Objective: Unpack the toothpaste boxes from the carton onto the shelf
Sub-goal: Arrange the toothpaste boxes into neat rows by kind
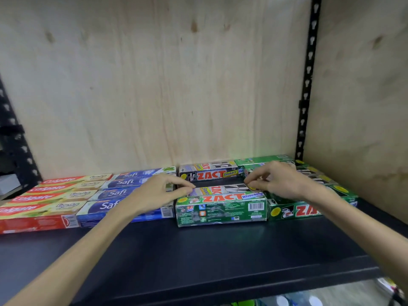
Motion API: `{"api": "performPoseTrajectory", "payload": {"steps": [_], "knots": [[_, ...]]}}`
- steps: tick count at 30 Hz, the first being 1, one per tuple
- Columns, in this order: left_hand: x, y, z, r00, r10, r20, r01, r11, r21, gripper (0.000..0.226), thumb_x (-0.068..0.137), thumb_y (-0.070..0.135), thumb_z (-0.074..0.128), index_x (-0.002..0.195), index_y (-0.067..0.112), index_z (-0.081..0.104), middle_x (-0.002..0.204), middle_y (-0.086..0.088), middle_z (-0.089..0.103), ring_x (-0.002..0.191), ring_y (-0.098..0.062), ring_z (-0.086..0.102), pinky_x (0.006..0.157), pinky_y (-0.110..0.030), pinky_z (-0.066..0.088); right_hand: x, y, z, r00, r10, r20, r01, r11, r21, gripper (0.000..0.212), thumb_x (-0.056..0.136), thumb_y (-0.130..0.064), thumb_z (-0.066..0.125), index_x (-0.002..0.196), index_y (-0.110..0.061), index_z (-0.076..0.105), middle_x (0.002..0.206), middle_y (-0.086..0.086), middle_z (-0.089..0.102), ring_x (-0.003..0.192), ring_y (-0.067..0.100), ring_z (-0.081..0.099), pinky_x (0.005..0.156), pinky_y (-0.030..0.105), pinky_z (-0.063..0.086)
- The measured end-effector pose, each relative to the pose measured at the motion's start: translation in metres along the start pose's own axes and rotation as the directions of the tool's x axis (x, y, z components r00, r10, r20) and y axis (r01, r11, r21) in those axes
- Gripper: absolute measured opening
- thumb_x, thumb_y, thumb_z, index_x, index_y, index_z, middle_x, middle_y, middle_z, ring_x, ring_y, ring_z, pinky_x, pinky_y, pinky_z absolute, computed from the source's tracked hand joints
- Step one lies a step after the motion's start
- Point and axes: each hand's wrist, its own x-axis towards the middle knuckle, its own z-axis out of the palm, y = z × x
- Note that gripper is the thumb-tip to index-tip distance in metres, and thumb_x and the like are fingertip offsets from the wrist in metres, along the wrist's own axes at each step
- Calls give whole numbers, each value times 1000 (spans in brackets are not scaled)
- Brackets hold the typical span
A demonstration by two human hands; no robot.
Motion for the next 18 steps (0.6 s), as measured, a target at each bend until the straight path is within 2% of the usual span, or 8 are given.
{"api": "performPoseTrajectory", "payload": {"steps": [2,5,9,13,15,18], "knots": [[4,-3,-1,1000,12,28,-11,1000,-30,22,88,49,69,109,48,75,106,36,69,107,14,59,96,-19,46,3,4,-4,997,-34,68,33,999,9,19,86,-55,69,102,-49,74,110,-31,68,113,6,58,111,49,34],[6,-5,-4,998,36,60,-34,999,-37,25,87,48,70,112,46,75,105,35,69,107,14,59,92,-14,44,7,5,-7,986,-69,153,64,997,37,39,76,-69,65,108,-49,73,114,-30,67,115,3,58,112,48,36],[13,-6,-7,996,64,66,-64,998,4,30,84,55,69,111,43,77,104,28,71,105,5,61,91,-23,49,16,5,-7,981,-104,164,108,994,-13,60,62,-86,53,107,-51,72,114,-26,69,116,4,57,113,46,30],[26,-7,-8,998,45,33,-47,998,47,28,84,57,70,109,46,76,107,21,70,105,3,60,93,-24,49,31,3,-1,984,-114,134,116,993,-7,61,65,-83,58,112,-46,72,108,-27,70,113,1,56,110,39,27],[35,-10,-7,998,54,-32,-52,996,71,23,86,49,73,107,40,78,107,19,69,104,3,59,91,-22,47,40,3,4,990,-106,90,107,994,-11,50,73,-76,63,111,-45,72,101,-29,68,110,1,55,106,36,24],[56,-19,-2,987,72,-144,-40,976,213,29,90,38,73,117,28,75,116,10,69,109,-8,60,95,-28,45,59,3,11,994,-108,-19,107,993,-46,46,80,-69,64,117,-43,70,115,-25,66,114,8,52,97,38,25]]}}
